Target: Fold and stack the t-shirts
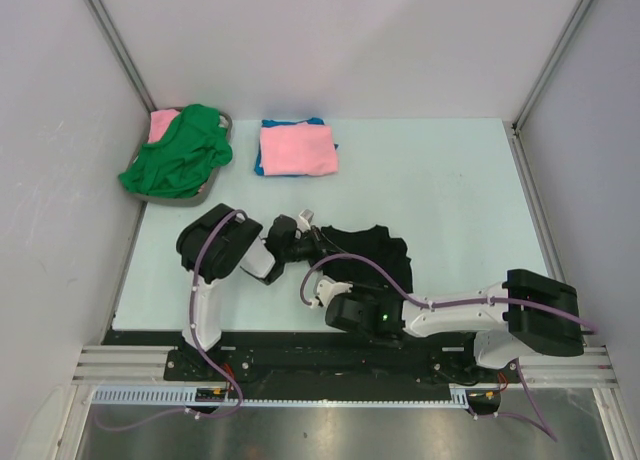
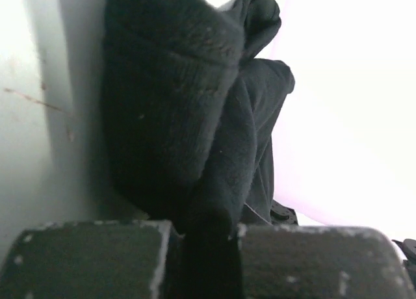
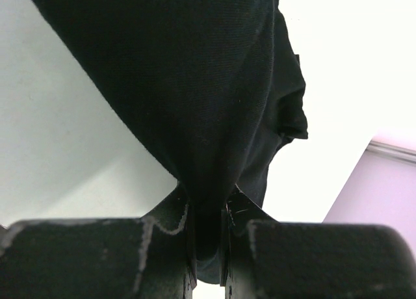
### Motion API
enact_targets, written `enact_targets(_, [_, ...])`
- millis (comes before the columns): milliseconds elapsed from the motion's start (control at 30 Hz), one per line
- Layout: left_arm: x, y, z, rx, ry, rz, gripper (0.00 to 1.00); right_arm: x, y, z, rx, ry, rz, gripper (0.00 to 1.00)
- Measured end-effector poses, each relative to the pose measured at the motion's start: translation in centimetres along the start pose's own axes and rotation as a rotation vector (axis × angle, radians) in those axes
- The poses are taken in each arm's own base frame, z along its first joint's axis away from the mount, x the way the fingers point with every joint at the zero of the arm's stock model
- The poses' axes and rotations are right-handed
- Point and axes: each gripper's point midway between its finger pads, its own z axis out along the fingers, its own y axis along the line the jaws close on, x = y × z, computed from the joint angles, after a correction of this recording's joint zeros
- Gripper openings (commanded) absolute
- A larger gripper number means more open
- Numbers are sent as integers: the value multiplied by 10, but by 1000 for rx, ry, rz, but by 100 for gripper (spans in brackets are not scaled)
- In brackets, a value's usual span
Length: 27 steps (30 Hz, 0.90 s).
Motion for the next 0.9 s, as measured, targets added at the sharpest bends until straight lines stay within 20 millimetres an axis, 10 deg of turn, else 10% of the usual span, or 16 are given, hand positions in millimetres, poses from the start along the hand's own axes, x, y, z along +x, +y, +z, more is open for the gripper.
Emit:
enact_targets(100, [1, -1, -2, 0, 29, -8, 0, -1, 2, -1, -2, -5, 9, 38])
enact_targets(133, [1, -1, -2, -5, 44, -11, 0, -1, 3, -1, -3, -6, 15, 99])
enact_targets(367, [-41, -21, 11, -44, 38, 44, 0, -3, -7, -9, 34, -14, 97, 100])
enact_targets(733, [-136, -115, 21, 7, -51, 295, 0, 3, -146, -46, 275, -108, 876, 100])
enact_targets(900, [-165, -132, 36, 5, -24, 328, 0, 5, -166, -62, 249, -191, 1052, 99])
